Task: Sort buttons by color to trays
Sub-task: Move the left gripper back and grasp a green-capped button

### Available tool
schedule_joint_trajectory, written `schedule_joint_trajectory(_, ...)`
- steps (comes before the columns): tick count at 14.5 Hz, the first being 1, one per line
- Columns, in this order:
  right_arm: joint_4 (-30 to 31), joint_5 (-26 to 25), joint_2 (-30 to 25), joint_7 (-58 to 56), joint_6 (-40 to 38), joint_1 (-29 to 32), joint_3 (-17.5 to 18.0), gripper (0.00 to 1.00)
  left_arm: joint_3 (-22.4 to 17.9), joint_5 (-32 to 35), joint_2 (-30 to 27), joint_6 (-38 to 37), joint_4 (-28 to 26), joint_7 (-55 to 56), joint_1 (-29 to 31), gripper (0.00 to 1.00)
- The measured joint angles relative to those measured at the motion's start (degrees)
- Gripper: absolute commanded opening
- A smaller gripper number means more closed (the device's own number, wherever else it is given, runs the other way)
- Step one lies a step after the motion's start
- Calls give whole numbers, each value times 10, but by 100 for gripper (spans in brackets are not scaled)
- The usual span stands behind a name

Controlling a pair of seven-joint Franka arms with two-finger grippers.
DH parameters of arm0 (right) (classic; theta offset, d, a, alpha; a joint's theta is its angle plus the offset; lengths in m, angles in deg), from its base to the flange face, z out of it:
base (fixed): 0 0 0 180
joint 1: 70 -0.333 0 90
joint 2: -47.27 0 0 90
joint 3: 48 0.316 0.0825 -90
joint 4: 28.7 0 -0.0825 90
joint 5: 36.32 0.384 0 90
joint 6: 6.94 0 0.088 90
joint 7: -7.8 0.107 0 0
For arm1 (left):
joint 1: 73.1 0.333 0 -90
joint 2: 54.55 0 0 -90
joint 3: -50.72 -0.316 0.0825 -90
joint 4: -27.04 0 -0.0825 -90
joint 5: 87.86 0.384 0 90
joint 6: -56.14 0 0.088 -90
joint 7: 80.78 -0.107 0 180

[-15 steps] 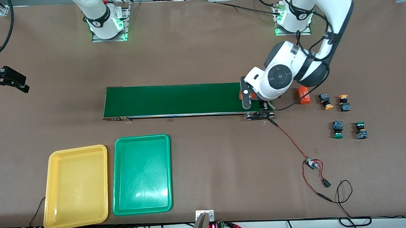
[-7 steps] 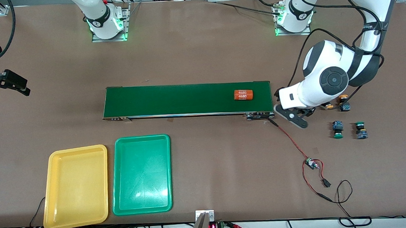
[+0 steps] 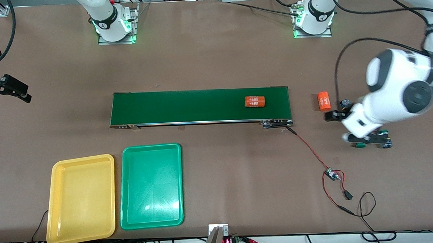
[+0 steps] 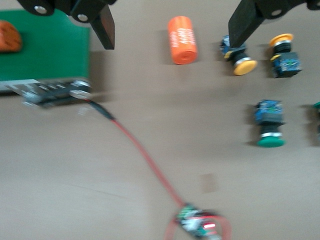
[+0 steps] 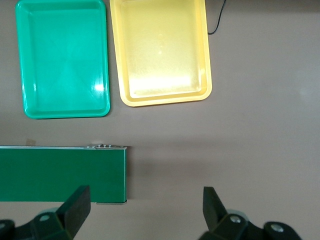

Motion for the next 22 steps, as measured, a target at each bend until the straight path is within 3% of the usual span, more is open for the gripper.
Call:
schedule_joint_trajectory(4, 0, 0, 0, 0, 1, 0, 0, 100, -3, 22, 65, 11, -4, 0, 48, 100)
schedule_joint_trajectory(7, 0, 0, 0, 0, 2, 0, 0, 100, -3, 87, 91, 89, -22, -3, 63, 100)
schedule_joint_trajectory(11, 0, 0, 12, 0, 36, -1, 0, 100, -4, 104, 131, 192, -31, -72, 105, 99)
schedule_joint_trajectory(13, 0, 0, 23, 0, 49, 0, 0, 100, -4, 104, 152, 214, -31, -93, 119, 74)
schedule_joint_trajectory(15, 0, 0, 28, 0, 56, 1, -1, 100, -4, 104, 168, 220, -31, -99, 125, 39)
schedule_joint_trajectory(17, 0, 0, 28, 0, 66, 1, -1, 100, -3, 104, 173, 220, -32, -100, 125, 19)
schedule_joint_trajectory(22, 0, 0, 28, 0, 80, 2, -2, 100, 21, 105, 161, 192, -26, -100, 125, 18)
